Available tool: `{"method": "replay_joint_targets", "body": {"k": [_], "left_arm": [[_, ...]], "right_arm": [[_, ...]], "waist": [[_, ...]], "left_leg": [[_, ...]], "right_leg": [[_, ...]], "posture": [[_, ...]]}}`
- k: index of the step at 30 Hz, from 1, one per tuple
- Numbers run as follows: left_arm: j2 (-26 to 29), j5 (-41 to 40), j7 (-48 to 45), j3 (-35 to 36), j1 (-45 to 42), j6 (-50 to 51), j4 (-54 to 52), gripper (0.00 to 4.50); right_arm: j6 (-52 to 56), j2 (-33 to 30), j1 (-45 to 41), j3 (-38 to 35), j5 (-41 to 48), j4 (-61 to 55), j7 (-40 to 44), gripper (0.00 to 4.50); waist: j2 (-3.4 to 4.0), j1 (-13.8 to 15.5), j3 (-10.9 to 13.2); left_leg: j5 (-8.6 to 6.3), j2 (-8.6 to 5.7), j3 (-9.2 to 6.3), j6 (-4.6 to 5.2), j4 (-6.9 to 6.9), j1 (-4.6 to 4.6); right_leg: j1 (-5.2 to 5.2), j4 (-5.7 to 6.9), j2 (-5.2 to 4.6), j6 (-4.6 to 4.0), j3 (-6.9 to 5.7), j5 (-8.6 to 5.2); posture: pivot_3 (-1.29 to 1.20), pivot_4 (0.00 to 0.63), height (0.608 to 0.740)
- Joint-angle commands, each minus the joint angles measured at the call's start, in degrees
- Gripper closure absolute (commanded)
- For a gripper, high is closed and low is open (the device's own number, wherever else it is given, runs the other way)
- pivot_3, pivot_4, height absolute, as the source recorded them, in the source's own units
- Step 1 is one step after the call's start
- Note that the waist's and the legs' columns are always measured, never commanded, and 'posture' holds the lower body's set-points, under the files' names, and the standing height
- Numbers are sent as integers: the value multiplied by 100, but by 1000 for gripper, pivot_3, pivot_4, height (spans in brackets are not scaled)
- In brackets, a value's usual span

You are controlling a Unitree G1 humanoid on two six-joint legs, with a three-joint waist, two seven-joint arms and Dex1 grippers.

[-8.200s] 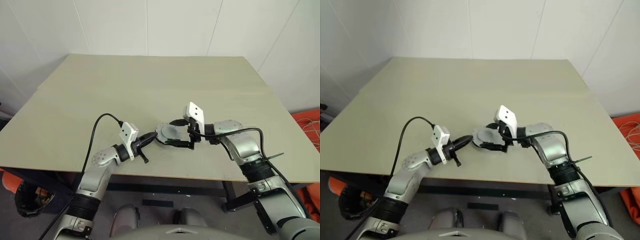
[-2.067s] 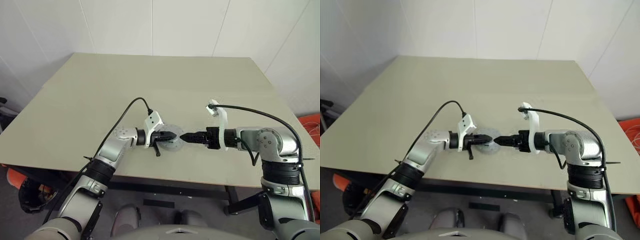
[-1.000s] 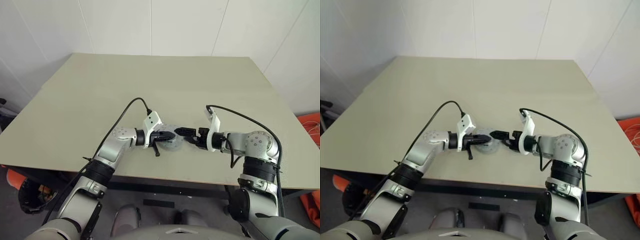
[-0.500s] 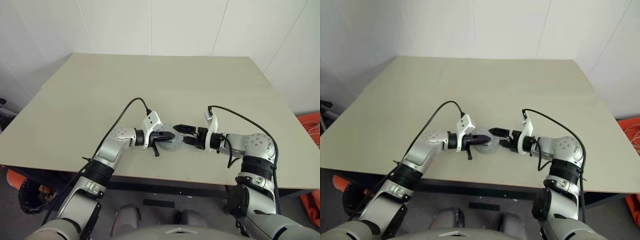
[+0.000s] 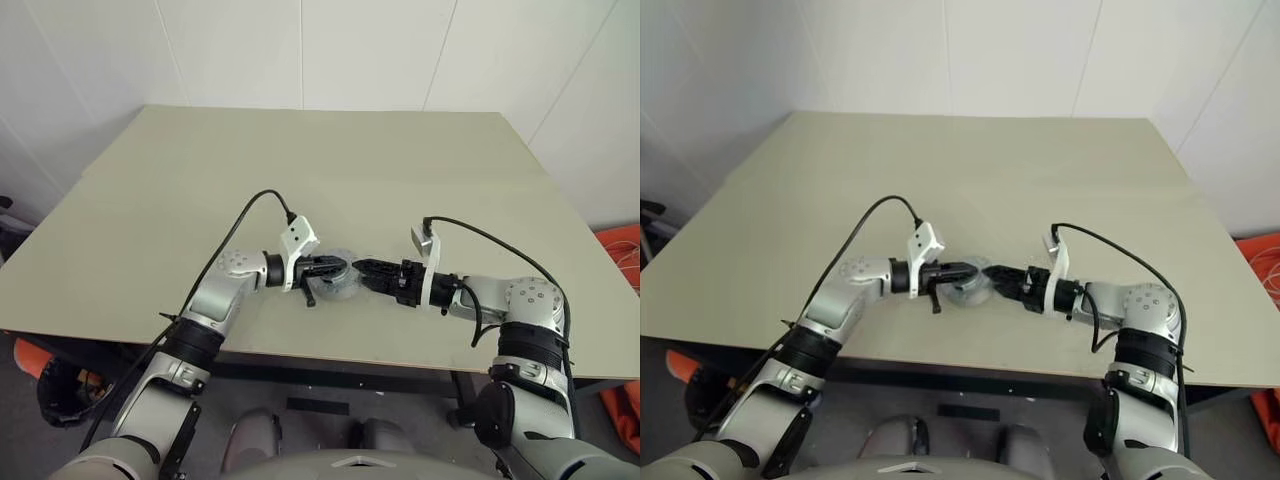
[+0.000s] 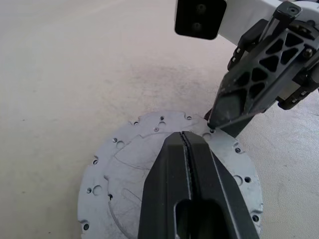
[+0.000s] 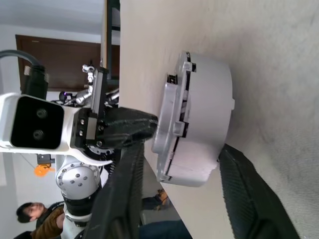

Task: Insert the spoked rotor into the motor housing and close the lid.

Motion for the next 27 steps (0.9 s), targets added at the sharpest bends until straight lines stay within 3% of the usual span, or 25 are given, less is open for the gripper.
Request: {"method": "replay_joint_targets", "body": {"k": [1,3,14,23,24,27], "left_arm": [[9,92,16,-182,90,119,106,4500],[8,92,19,-178,97,119,101,4500],[-11,95,29,-182,90,98,128,4500],[-2,88,43,-195,83,76,156,4500],[0,85,43,-197,83,75,155,4500],[3,80,42,-200,81,77,152,4500]], "right_arm": [[28,50,-195,38,795,-166,99,3180],[28,42,-169,45,820,-183,31,3382],[-100,242,-137,-273,514,-480,-43,3382],[-112,343,-195,-339,428,-512,-89,222],[-107,367,-205,-361,439,-513,-93,35],[-103,422,-225,-416,435,-515,-117,35]], "waist": [[0,1,0],[0,1,0],[0,-8,0],[0,-7,0],[0,-8,0],[0,-8,0]], "left_leg": [[0,0,0,0,0,-3],[0,0,0,0,1,-9],[1,1,0,0,5,-19],[1,1,0,-1,8,-18],[1,1,0,-1,8,-18],[1,1,0,-1,8,-19]], "right_leg": [[-2,0,0,0,0,0],[-7,2,0,0,0,0],[-18,7,0,-1,0,1],[-18,11,0,-1,0,1],[-18,12,0,-1,0,1],[-18,11,0,-1,-1,1]], "posture": [[0,0,740],[0,0,740],[0,0,740],[0,0,740],[0,0,740],[0,0,740]]}}
